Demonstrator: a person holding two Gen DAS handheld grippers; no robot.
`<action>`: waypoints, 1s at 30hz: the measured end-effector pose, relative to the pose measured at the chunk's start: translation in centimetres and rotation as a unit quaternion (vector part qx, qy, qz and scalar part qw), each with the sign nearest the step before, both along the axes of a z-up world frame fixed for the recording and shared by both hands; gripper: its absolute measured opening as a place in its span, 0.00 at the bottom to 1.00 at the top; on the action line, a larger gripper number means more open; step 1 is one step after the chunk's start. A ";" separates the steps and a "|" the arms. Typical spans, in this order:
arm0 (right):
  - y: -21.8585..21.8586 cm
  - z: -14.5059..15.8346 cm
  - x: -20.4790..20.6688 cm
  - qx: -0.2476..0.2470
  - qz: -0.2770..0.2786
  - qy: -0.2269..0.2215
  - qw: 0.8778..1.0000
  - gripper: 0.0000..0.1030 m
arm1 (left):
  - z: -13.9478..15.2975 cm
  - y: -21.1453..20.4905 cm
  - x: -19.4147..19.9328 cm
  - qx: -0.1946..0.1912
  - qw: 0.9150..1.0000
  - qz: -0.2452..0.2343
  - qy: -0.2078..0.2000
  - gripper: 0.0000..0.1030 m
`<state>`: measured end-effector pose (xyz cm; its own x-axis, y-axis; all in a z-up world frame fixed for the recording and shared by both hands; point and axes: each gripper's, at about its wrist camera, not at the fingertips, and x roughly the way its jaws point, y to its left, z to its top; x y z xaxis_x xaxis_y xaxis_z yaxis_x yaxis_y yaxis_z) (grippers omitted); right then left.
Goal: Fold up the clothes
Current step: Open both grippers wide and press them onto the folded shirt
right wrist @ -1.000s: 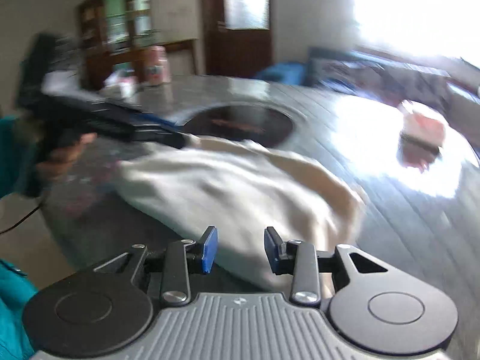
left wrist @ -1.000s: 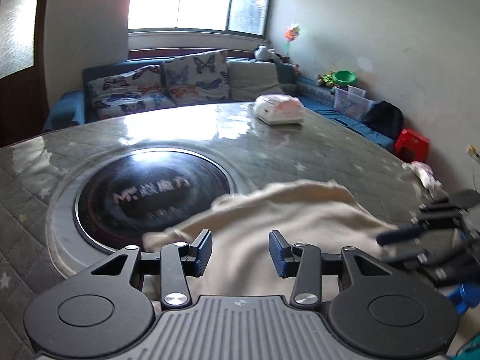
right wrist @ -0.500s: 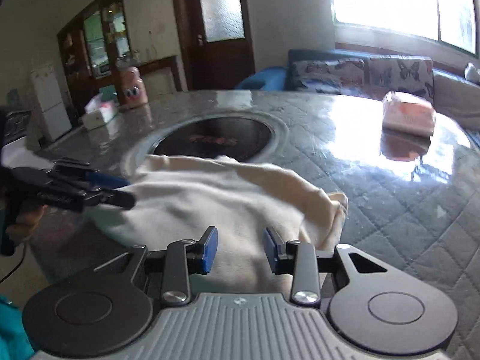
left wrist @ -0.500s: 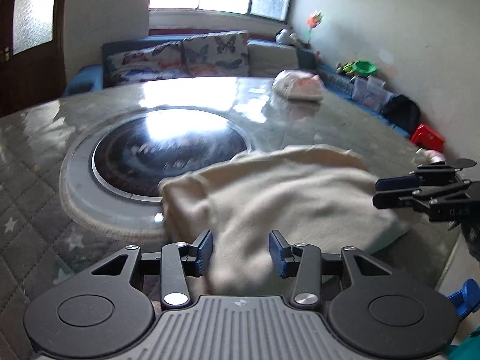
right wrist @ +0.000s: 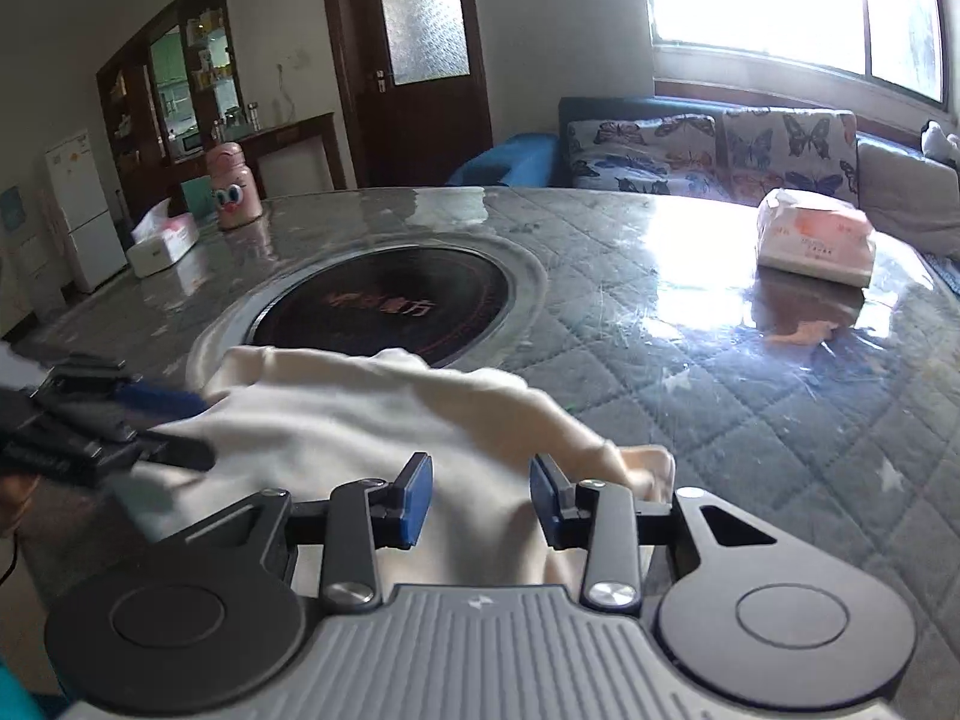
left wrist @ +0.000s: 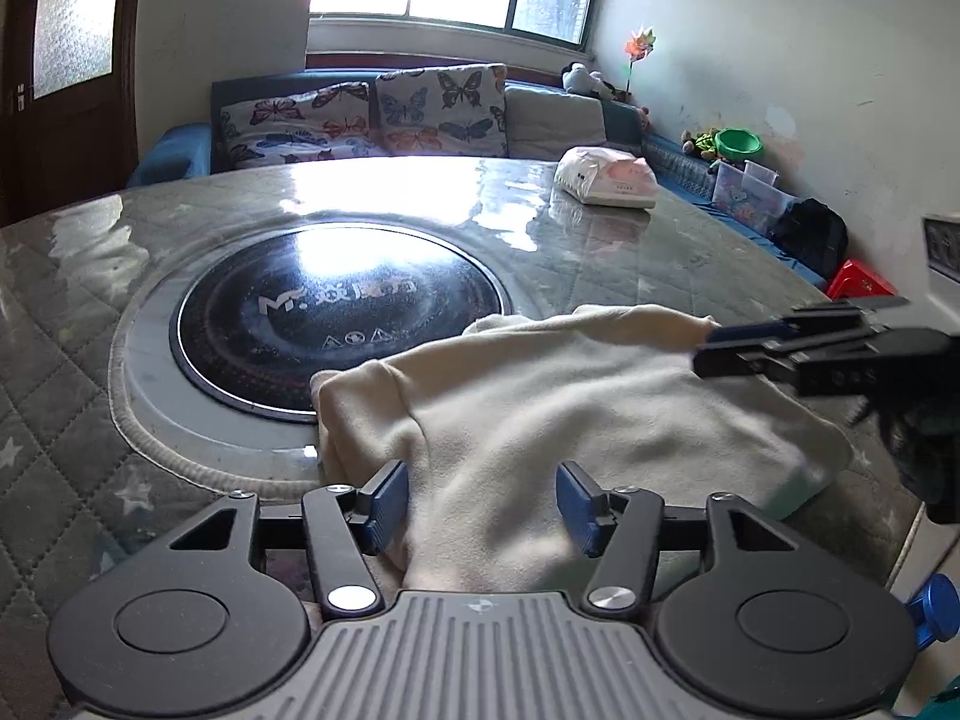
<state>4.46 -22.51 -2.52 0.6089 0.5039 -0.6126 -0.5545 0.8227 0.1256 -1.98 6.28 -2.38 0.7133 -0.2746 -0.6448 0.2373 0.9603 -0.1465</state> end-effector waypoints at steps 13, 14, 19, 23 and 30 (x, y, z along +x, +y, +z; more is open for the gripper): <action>2.2 0.0 -0.2 -0.023 0.018 -0.023 0.999 0.55 | 0.3 -0.2 0.1 0.004 1.000 0.015 -0.007 0.88; 2.3 -0.1 -0.3 -0.023 0.021 -0.023 0.999 0.55 | 0.2 -0.1 0.1 0.003 1.000 0.016 -0.004 0.88; 3.0 -0.6 -1.8 -0.025 0.038 -0.025 0.999 0.73 | 0.4 0.3 -0.3 0.000 1.000 0.023 -0.008 1.00; 3.1 -0.9 -2.4 -0.020 0.041 -0.025 0.999 0.82 | 0.5 0.6 -0.4 -0.004 0.999 0.033 -0.006 1.00; 3.8 -1.9 -3.0 -0.023 0.055 -0.032 0.998 1.00 | 0.3 0.9 -0.4 -0.002 0.998 0.056 0.013 1.00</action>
